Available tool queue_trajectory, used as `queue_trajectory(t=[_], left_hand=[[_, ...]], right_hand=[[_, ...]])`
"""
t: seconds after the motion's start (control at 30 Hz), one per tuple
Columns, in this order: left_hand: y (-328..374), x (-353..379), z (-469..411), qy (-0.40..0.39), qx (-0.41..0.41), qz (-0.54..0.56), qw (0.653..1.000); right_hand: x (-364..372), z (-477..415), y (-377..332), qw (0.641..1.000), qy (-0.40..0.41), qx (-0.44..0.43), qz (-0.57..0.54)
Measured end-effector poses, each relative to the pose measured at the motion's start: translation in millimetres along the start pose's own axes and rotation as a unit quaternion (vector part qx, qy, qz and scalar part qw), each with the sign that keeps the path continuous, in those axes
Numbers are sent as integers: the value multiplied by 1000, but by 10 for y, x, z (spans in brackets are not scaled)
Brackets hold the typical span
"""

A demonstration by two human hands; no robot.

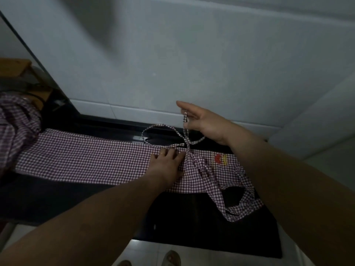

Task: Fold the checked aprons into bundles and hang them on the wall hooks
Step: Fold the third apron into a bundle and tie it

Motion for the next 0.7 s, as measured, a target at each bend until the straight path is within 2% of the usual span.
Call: queue_trajectory(t=[0.1, 0.2, 0.27, 0.33, 0.37, 0.4, 0.47, 0.5, 0.6, 0.63, 0.7], left_hand=[[6, -15, 34, 2, 2, -7, 1000], [23, -20, 39, -1, 6, -10, 1000], [20, -10, 59, -1, 6, 0, 1000], [13, -32, 69, 3, 8, 9, 1000], [14, -50, 72, 8, 10, 16, 1000], [18, -71, 76, 15, 12, 24, 1000], [26, -98, 76, 33, 15, 35, 999], [27, -105, 70, 37, 15, 39, 998], [25, -124, 14, 31, 4, 51, 998], [23, -125, 2, 29, 4, 51, 998], [10, -104, 22, 30, 15, 29, 999]], right_hand=[[-45, 129, -15, 993, 67, 23, -93], [-114, 196, -153, 969, 82, 19, -232], [-97, 178, -253, 968, 80, 4, -236], [-34, 130, -281, 984, 55, 2, -170], [16, 104, -258, 996, 24, 4, -89], [66, 94, -226, 999, -7, 11, 37], [157, 86, -52, 959, -34, 18, 282], [196, 119, 52, 942, -17, 18, 335], [320, 335, 366, 949, 106, 75, 287], [410, 429, 479, 957, 101, 102, 253], [642, 644, 709, 961, 26, 154, 228]])
Point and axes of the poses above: each hand's wrist, its own z-axis away from the middle knuckle, its own x-axis out of the palm, y = z × x, the point moved 2 cm from there along -z, towards the middle knuckle, and after that the axes turned 5 degrees about -x, right-handed, at the moved point
